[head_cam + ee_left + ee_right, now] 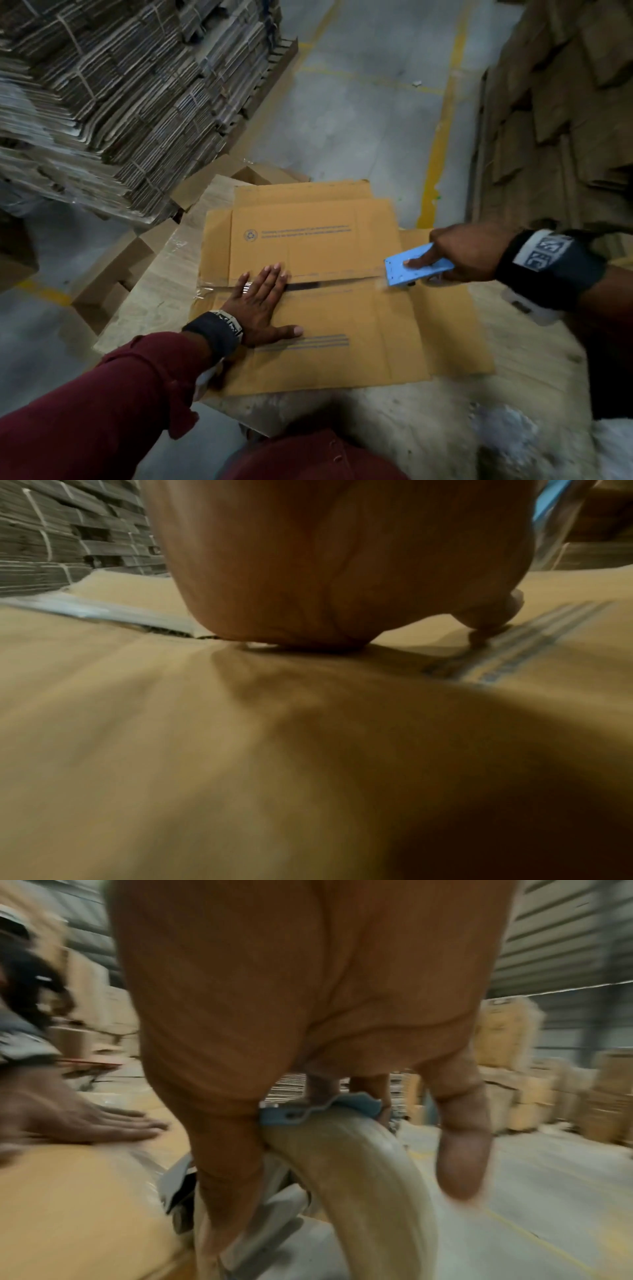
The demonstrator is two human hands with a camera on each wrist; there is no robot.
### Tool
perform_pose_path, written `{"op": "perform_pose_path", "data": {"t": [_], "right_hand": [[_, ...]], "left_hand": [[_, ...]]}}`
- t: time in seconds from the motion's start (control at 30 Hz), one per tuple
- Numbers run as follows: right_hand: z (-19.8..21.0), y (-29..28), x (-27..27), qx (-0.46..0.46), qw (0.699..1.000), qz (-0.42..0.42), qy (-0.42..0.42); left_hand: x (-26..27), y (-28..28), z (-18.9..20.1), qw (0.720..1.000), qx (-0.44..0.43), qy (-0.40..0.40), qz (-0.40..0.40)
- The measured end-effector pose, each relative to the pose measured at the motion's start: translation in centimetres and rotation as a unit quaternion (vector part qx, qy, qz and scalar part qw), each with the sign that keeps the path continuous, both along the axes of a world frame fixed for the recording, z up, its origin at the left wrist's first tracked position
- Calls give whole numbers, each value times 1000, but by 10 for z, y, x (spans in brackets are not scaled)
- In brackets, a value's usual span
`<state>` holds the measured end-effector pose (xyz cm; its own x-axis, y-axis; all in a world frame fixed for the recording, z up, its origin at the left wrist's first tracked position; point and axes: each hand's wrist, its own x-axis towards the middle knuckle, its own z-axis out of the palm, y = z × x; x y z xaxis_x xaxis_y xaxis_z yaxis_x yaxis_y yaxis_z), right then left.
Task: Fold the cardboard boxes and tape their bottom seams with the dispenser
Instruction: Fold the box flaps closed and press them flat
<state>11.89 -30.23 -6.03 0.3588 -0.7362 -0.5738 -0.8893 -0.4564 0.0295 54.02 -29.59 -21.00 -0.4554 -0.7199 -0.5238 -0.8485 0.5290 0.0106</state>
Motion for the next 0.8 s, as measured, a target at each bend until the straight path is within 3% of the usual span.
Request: {"op": "perform_pose_path", "data": {"t": [0.1, 0.3, 0.5, 0.67, 0.8], "right_hand": [[-32, 3, -3, -27, 999, -9, -29], [-56, 7, -24, -25, 993, -24, -109], [-68, 10, -32, -17, 987, -50, -149], [-74, 16, -36, -23, 983, -56, -171], [-75, 15, -40, -20, 981, -47, -186]], "left_hand": [[0, 3, 6, 1000, -12, -4, 15], [-28, 7, 21, 998, -6, -1, 70], [-139, 24, 21, 996, 37, 70, 33], [-231, 47, 21, 979, 23, 108, 169], [-252, 46, 20, 967, 3, 107, 230]]}}
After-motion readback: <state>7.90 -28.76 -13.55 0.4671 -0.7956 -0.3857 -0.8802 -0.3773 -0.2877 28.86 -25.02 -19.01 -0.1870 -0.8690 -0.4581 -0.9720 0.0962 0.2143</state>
